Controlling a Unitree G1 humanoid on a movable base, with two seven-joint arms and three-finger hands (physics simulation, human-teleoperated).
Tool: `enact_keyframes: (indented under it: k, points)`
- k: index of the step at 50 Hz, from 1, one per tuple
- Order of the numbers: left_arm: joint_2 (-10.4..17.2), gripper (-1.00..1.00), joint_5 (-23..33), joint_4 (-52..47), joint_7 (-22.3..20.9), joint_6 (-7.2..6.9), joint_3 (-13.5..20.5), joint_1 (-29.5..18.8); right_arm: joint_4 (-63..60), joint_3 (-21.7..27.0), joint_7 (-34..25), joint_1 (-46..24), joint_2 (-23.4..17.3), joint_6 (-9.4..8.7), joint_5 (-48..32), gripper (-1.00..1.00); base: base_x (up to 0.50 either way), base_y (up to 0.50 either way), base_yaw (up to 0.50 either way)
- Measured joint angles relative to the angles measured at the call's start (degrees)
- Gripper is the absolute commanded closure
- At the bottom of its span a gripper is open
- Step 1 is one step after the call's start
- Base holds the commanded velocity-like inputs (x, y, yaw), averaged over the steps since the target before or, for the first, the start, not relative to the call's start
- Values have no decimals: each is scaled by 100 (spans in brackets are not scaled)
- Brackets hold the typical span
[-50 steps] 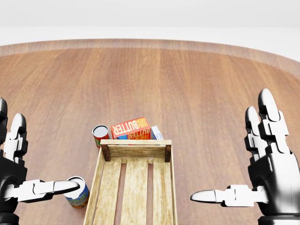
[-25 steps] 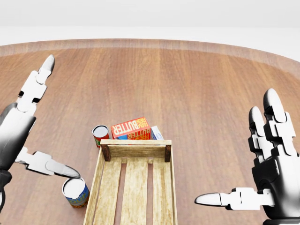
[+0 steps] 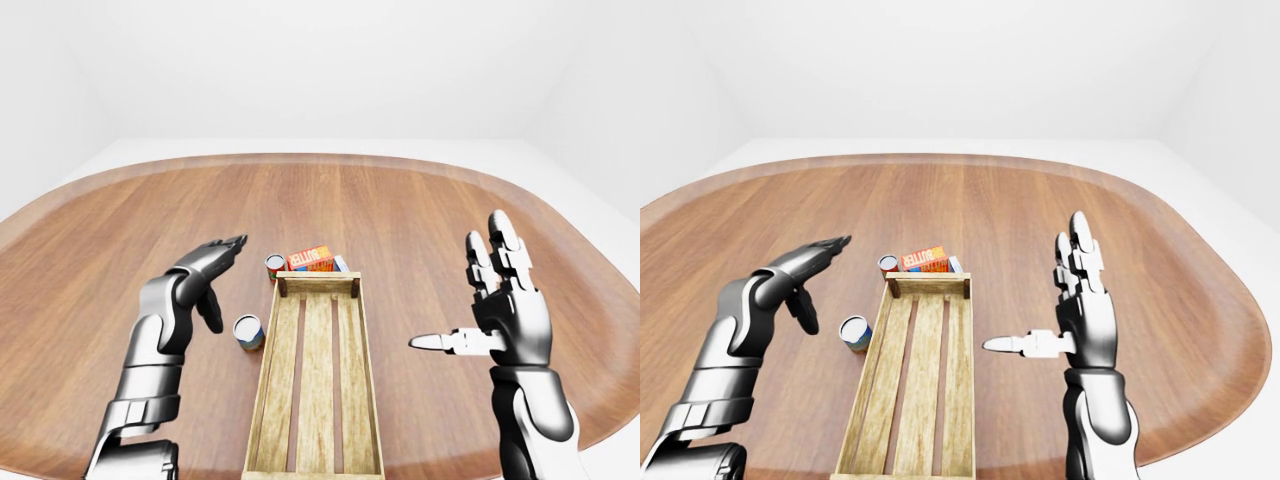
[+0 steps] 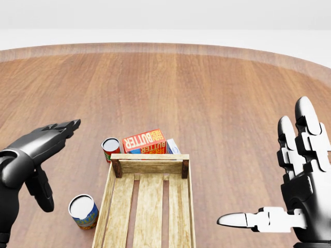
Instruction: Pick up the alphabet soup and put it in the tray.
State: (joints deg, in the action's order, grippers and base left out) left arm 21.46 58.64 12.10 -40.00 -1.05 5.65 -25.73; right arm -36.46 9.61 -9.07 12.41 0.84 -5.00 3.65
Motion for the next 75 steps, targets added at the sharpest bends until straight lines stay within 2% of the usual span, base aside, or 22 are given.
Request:
enact_keyframes:
  k: [3,9,23,37,75]
  points:
    - [36,-100,253,566,0,152,-84,-139,27,-33,20,-15,-5,0,-17,-100,0,0,0]
    - [69,-100,607,1418,0,366,-202,-356,51,-87,55,-33,-17,0,-38,-100,0,0,0]
    - [17,-100,912,2234,0,605,-346,-511,28,-108,76,-28,-25,0,-35,-100,0,0,0]
    - [-14,-100,835,2777,18,605,-414,-645,43,-144,100,-40,-31,0,-55,-100,0,0,0]
    - [-123,-100,520,4585,739,605,-742,-1288,110,-140,105,-72,-42,0,-44,-100,0,0,0]
